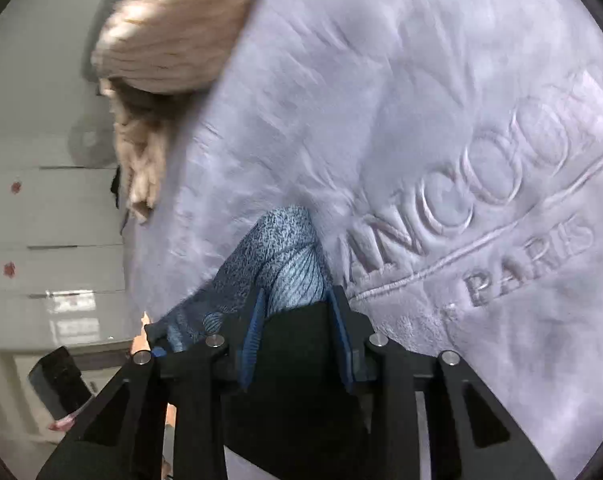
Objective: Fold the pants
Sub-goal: 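Lower the folded end onto the trousers and open the right gripper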
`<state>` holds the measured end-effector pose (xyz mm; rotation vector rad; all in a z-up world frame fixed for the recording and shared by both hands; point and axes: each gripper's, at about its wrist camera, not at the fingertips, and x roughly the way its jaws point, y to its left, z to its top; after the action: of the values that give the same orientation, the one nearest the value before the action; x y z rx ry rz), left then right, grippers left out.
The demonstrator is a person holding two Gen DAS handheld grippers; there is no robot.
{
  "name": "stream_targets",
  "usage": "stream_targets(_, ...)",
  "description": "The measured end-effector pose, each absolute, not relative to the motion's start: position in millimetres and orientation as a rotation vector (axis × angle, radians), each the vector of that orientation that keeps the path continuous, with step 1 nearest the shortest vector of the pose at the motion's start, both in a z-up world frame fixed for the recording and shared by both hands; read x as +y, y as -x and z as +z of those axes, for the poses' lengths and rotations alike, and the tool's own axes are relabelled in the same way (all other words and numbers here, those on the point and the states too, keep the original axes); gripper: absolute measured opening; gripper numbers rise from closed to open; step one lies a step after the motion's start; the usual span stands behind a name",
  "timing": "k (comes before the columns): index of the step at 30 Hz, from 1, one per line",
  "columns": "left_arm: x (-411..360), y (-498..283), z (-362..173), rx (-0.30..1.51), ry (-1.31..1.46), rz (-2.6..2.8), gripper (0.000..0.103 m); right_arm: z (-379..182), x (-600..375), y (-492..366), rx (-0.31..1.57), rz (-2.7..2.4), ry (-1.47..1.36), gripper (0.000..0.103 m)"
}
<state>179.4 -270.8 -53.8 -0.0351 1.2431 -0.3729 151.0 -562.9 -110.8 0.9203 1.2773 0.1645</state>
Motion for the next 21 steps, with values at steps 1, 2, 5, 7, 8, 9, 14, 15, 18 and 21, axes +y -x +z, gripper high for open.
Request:
stream_targets(1,-273,-176,-52,1.231,0.041,-0.386,0.077,-107,-558,-150,1.270,0.187,-0.903,0.035)
stream_targets(2,-276,-175,-52,1.225,0.038,-0.391,0.084,-101,-552,-149,1.267,0.216,-0.870,0.035)
stream_targets(5,-283,-177,-70,1.262,-0.008,-0.345,0.086,-89,-537,-150,1.299,0.230,-0.699,0.035)
stream_targets(7,-283,-176,-94,1.314,-0.066,-0.285,0.085,-89,-529,-156,1.328,0.184,-0.569,0.047)
stream_targets(8,-283,-173,-104,1.331,-0.111,-0.242,0.086,-93,-522,-158,1.340,0.162,-0.510,0.053)
stream_targets(9,-280,-169,-110,1.344,-0.105,-0.248,0.086,-90,-516,-158,1.338,0.145,-0.460,0.055)
stream_targets(14,-270,-156,-107,1.328,-0.090,-0.273,0.086,-58,-496,-134,1.282,0.077,-0.326,0.055)
stream_targets(15,-268,-154,-107,1.329,-0.087,-0.272,0.086,-49,-493,-129,1.256,0.066,-0.313,0.055)
stream_targets(18,-262,-152,-106,1.337,-0.085,-0.247,0.086,-32,-487,-115,1.207,0.079,-0.318,0.055)
stream_targets(21,-244,-148,-107,1.378,-0.034,-0.216,0.086,-44,-472,-114,1.255,0.142,-0.331,0.056)
